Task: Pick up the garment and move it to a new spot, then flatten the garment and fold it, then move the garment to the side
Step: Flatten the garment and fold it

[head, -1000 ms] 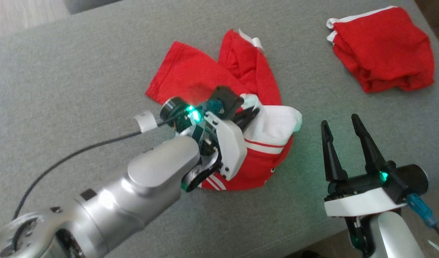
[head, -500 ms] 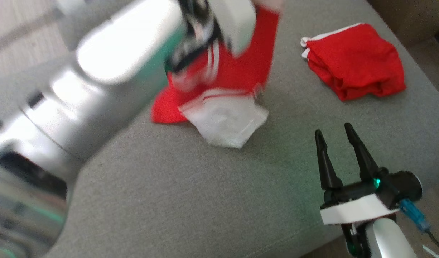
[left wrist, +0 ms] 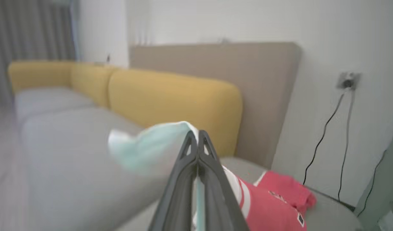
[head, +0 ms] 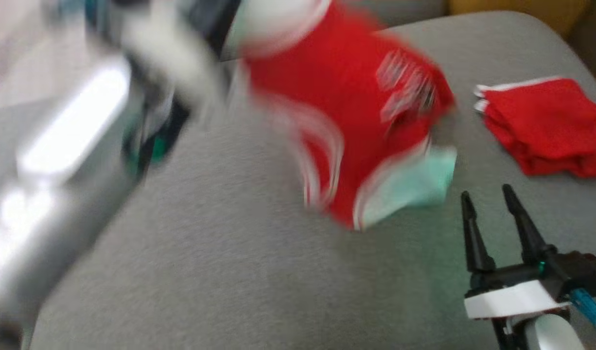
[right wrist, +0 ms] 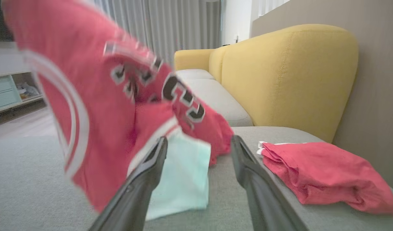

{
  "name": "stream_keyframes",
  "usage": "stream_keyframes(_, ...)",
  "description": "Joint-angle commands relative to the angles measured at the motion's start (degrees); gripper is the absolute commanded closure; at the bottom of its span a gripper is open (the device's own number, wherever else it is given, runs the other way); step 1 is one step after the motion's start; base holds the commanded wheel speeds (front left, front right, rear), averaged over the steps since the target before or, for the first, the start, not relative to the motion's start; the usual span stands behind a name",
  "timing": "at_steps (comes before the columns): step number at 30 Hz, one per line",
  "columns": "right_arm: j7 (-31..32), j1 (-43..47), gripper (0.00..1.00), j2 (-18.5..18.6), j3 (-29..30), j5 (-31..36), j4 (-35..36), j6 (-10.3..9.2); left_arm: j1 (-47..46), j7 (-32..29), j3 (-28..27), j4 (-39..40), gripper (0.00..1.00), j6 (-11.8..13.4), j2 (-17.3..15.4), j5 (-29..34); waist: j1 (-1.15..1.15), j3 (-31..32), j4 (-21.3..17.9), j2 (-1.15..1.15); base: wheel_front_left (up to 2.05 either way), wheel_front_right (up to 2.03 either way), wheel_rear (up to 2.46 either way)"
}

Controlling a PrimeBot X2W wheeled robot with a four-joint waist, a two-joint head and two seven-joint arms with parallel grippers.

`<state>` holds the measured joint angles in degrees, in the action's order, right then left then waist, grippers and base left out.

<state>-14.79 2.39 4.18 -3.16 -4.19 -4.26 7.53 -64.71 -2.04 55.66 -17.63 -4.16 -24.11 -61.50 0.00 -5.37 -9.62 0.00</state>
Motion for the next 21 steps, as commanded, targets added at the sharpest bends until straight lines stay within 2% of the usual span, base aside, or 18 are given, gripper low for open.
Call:
stream_keyframes(1, -0.2, -0.4, 0.00, 1.0, -0.5, 0.4, 2.5, -0.04, 4.3, 0.2, -2.0, 2.7, 1.00, 1.0, -4.3, -1.9, 0.00, -0.3, 4.0, 0.00, 0.00, 0.00, 0.00)
stream_keyframes(4, -0.2, 0.2, 0.00, 1.4, 0.9, 0.8, 3.1, -0.04, 17.3, 2.7, -1.9, 6.1, 1.00, 2.9, -8.9, -6.3, 0.00, -1.0, 6.4, 0.00, 0.00, 0.00, 0.00)
stream_keyframes(7, -0.2, 0.3, 0.00, 1.8, 2.3, 1.0, 3.6, -0.04, 28.2, 6.0, -0.8, 8.7, 1.00, 3.5, -11.1, -9.1, 0.00, -1.6, 8.5, 0.00, 0.00, 0.00, 0.00)
stream_keyframes(12, -0.2, 0.2, 0.00, 2.5, 3.6, 1.3, 4.1, -0.04, 40.0, 8.8, 2.8, 10.8, 1.00, 4.0, -10.6, -11.4, 0.00, -1.8, 11.1, 0.00, 0.00, 0.00, 0.00)
stream_keyframes(14, -0.2, 0.1, 0.00, 2.7, 3.7, 1.4, 4.1, -0.04, 42.2, 10.0, 3.3, 10.3, 1.00, 5.3, -10.0, -11.3, 0.00, -1.9, 11.9, 0.00, 0.00, 0.00, 0.00)
stream_keyframes(15, -0.2, 0.1, 0.00, 2.8, 3.6, 1.5, 4.1, -0.04, 43.0, 10.5, 3.4, 10.0, 0.36, 6.0, -9.5, -11.4, 0.00, -1.9, 12.2, 0.00, 0.00, 0.00, 0.00)
stream_keyframes(16, -0.2, 0.2, 0.00, 2.8, 3.6, 1.5, 4.0, -0.04, 43.7, 10.9, 3.4, 9.7, 0.00, 6.8, -9.1, -11.7, 0.00, -1.9, 12.5, 0.00, 0.00, 0.00, 0.00)
stream_keyframes(18, -0.2, 0.2, 0.00, 2.9, 3.6, 1.5, 4.0, -0.04, 44.4, 11.9, 3.4, 9.7, 0.00, 7.7, -8.8, -11.3, 0.00, -2.1, 12.9, 0.00, 0.00, 0.00, 0.00)
stream_keyframes(21, -0.2, 0.1, 0.00, 3.0, 3.2, 1.5, 4.1, -0.04, 44.3, 13.3, 2.9, 10.3, 0.00, 9.7, -10.1, -9.4, 0.00, -2.6, 13.1, 0.00, 0.00, 0.00, 0.00)
